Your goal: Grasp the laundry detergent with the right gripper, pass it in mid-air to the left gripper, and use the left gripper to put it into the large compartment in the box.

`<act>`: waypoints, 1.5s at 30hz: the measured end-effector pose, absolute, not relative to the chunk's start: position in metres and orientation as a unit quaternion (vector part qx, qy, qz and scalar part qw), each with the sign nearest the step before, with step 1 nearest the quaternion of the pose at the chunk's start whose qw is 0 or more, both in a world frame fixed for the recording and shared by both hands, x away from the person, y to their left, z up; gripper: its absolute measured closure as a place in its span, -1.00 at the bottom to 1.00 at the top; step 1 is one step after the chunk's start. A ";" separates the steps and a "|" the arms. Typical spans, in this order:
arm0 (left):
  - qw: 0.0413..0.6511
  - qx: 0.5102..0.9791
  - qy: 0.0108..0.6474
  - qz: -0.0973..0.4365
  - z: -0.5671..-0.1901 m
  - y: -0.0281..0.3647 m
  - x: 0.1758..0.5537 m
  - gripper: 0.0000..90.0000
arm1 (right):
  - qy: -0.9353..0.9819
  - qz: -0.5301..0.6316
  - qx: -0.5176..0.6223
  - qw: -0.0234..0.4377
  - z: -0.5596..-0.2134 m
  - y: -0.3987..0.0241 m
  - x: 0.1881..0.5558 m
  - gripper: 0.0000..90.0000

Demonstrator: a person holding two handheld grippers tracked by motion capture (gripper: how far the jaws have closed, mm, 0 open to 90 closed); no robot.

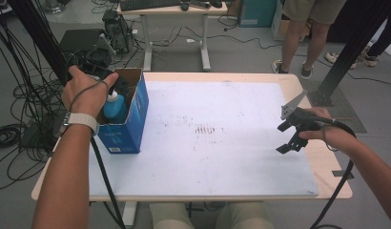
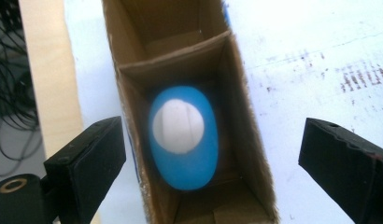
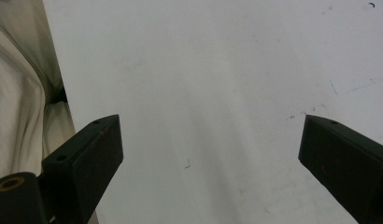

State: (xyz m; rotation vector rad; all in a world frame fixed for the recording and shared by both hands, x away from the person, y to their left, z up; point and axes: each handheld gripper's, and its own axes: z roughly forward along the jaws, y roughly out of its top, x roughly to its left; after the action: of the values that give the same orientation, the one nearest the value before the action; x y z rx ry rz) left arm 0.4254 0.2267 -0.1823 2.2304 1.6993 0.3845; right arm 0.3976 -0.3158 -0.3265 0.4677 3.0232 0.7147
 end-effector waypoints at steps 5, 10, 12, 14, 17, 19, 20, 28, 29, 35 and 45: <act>0.169 0.795 0.563 0.148 -0.158 0.214 0.419 -0.84 | 0.961 0.217 0.174 -0.005 -0.321 -0.318 0.396 -0.86; 0.171 0.823 0.518 0.156 -0.138 0.194 0.413 -0.85 | 0.961 0.217 0.174 -0.004 -0.320 -0.319 0.399 -0.86; 0.177 0.830 0.504 0.158 -0.132 0.185 0.410 -0.85 | 0.961 0.218 0.172 -0.003 -0.319 -0.318 0.399 -0.86; 0.178 0.840 0.488 0.160 -0.128 0.178 0.408 -0.85 | 0.960 0.219 0.175 -0.003 -0.318 -0.318 0.398 -0.86; 0.181 0.848 0.473 0.155 -0.126 0.164 0.405 -0.85 | 0.961 0.224 0.163 0.003 -0.318 -0.319 0.400 -0.86; 0.180 0.858 0.457 0.151 -0.125 0.157 0.403 -0.85 | 0.961 0.232 0.149 0.008 -0.318 -0.320 0.402 -0.86; 0.182 0.860 0.451 0.152 -0.126 0.153 0.402 -0.85 | 0.960 0.220 0.172 0.002 -0.315 -0.320 0.398 -0.86; 0.185 0.887 0.399 0.144 -0.127 0.122 0.395 -0.85 | 0.961 0.230 0.155 0.011 -0.313 -0.324 0.401 -0.86; 0.184 0.890 0.392 0.142 -0.127 0.119 0.394 -0.84 | 0.961 0.230 0.154 0.013 -0.313 -0.324 0.401 -0.86; 0.182 0.904 0.363 0.136 -0.131 0.100 0.392 -0.84 | 0.961 0.231 0.153 0.012 -0.312 -0.323 0.400 -0.86; 0.172 0.924 0.318 0.120 -0.149 0.064 0.392 -0.84 | 0.960 0.219 0.176 -0.001 -0.311 -0.323 0.398 -0.86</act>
State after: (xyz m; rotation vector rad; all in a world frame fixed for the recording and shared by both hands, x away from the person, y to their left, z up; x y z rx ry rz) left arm 0.3917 0.0636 -0.1488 2.6237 0.9038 0.3399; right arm 0.3981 -0.3229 -0.3113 0.5520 3.0172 0.6877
